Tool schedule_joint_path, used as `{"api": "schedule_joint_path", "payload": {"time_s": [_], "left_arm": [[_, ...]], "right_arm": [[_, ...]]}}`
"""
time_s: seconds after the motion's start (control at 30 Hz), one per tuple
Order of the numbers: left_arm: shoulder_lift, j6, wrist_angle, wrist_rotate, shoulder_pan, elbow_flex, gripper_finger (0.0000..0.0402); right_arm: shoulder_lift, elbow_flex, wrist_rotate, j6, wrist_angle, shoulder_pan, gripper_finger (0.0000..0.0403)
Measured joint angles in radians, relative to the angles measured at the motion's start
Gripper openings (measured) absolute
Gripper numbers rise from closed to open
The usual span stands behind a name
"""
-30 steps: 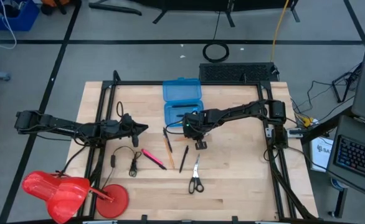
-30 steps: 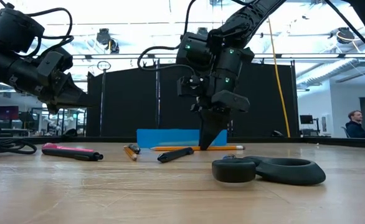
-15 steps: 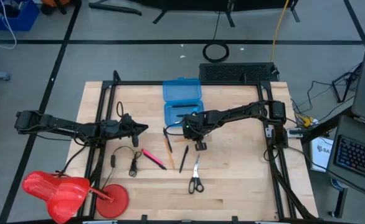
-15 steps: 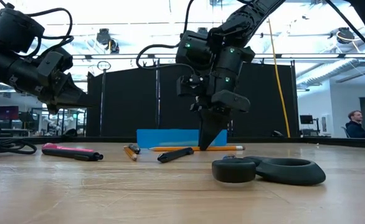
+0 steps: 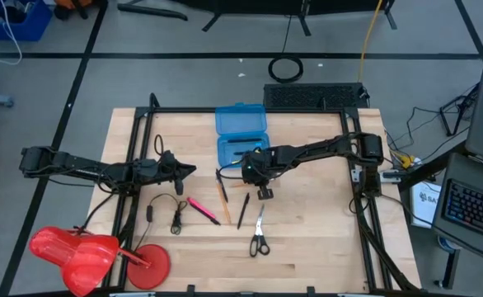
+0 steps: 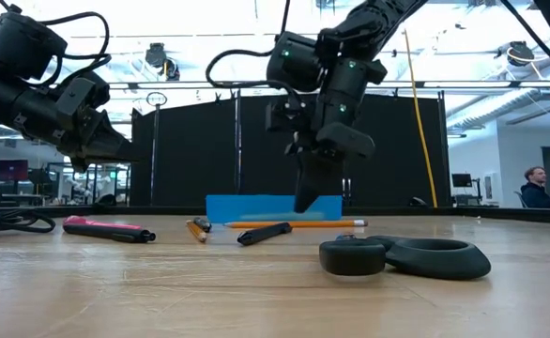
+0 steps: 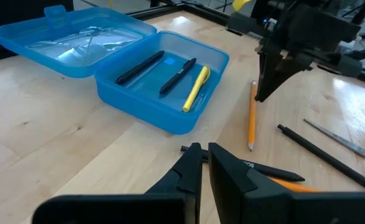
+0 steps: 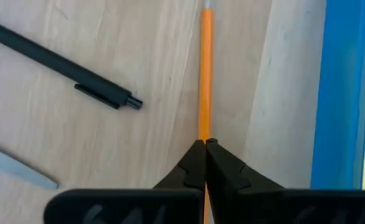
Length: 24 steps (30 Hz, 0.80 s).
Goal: Pick & place school supplies into a supply box
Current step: Put the top orange pencil into the blue supply box
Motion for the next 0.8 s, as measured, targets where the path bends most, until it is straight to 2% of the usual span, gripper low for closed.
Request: {"api": "schedule_joint_path", "payload": {"time_s": [0.37, 0.6, 0.8], "left_arm": [[0.0, 0.0, -0.001, 0.0, 0.0, 0.0, 0.0031], [0.0, 0.004, -0.002, 0.0, 0.0, 0.0, 0.0031], [0.0, 0.004, -0.004, 0.0, 0.0, 0.0, 0.0031]], "right_arm": [[-0.014, 0.0, -0.028, 0.008, -0.004, 0.0, 0.0006], [-0.011, 0.0, -0.078, 0.056, 0.035, 0.0, 0.0067], [-0.003, 0.0, -0.077, 0.061, 0.056, 0.0, 0.0109]]}}
